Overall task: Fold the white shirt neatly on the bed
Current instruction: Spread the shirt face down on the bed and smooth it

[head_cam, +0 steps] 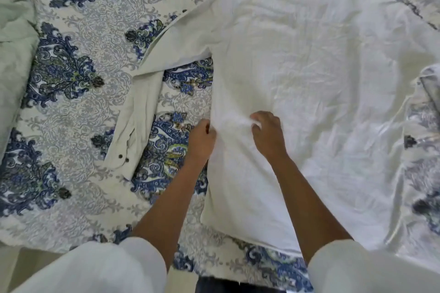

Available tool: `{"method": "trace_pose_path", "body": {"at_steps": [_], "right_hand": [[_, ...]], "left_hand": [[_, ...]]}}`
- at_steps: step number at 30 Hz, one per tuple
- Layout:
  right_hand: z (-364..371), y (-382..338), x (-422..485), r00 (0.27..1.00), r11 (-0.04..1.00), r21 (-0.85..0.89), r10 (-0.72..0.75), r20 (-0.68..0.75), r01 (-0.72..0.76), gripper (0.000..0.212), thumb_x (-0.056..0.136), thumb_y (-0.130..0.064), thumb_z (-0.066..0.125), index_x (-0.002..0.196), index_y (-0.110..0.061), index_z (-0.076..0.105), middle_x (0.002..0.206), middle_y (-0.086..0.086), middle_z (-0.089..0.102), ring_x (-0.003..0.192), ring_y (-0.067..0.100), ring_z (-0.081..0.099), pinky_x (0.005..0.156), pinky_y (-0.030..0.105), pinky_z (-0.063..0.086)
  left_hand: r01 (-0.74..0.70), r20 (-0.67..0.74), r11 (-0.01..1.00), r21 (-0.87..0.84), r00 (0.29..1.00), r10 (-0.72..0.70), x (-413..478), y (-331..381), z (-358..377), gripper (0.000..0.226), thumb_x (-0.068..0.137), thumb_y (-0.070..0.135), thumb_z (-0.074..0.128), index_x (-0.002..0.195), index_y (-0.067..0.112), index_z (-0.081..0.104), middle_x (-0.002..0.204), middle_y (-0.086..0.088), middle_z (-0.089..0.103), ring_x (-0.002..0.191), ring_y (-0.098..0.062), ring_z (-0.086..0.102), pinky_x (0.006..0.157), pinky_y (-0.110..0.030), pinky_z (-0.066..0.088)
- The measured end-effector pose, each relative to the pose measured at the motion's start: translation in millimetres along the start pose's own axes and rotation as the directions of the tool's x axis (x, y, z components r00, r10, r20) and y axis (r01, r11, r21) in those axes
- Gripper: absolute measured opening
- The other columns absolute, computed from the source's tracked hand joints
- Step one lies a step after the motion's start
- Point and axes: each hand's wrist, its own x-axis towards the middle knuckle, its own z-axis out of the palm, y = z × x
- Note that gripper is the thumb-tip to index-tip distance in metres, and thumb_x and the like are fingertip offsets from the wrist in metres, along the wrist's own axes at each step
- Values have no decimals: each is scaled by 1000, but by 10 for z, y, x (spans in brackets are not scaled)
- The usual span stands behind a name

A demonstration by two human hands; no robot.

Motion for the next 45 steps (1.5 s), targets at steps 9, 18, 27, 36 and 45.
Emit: {"method": "trace_pose_path", "body": {"at_steps": [9, 18, 27, 36, 45], "right_hand": [[-27, 400, -1105, 981, 979, 83, 183, 65, -189, 35, 93, -5, 45, 126, -12, 54, 138, 2, 48, 131, 20, 37, 105, 25, 29], [-54, 639, -1399, 978, 985, 1, 169, 125, -170, 38, 93, -6, 44, 131, -13, 50, 143, 3, 43, 132, 21, 35, 106, 29, 29], [-111, 826, -1606, 977, 983, -87, 170, 127, -160, 40, 93, -9, 44, 132, -14, 49, 146, 1, 41, 134, 20, 34, 109, 32, 27], [-140, 961, -1707, 990, 988, -108, 116, 74, -108, 40, 92, -9, 43, 130, -15, 53, 143, -2, 44, 132, 18, 37, 107, 29, 28], [-366, 1261, -2003, 961, 971, -173, 121, -248, -167, 36, 91, -9, 44, 125, -7, 55, 136, 10, 49, 128, 28, 41, 103, 39, 36]], "left_hand": [[383, 260, 829, -408, 919, -296, -918, -632, -137, 4, 91, 8, 55, 88, 6, 58, 90, -8, 65, 81, -24, 60, 63, -32, 50], [308, 119, 846, -435, 951, -285, -1454, -987, -75, 7, 90, 2, 54, 87, 9, 54, 87, -4, 58, 80, -20, 52, 64, -29, 43], [233, -267, 972, -16, 936, -229, -1716, -1227, 127, 9, 94, 7, 46, 89, 4, 53, 89, -14, 56, 81, -26, 52, 67, -30, 37], [6, -240, 944, 329, 968, 77, -1331, -842, 95, 13, 94, 8, 47, 96, 0, 57, 98, -19, 61, 80, -24, 49, 68, -32, 36], [-223, -271, 716, 661, 819, 505, -1479, -556, 451, 28, 82, 2, 56, 109, -1, 55, 118, -20, 55, 110, -37, 52, 86, -46, 45]]}}
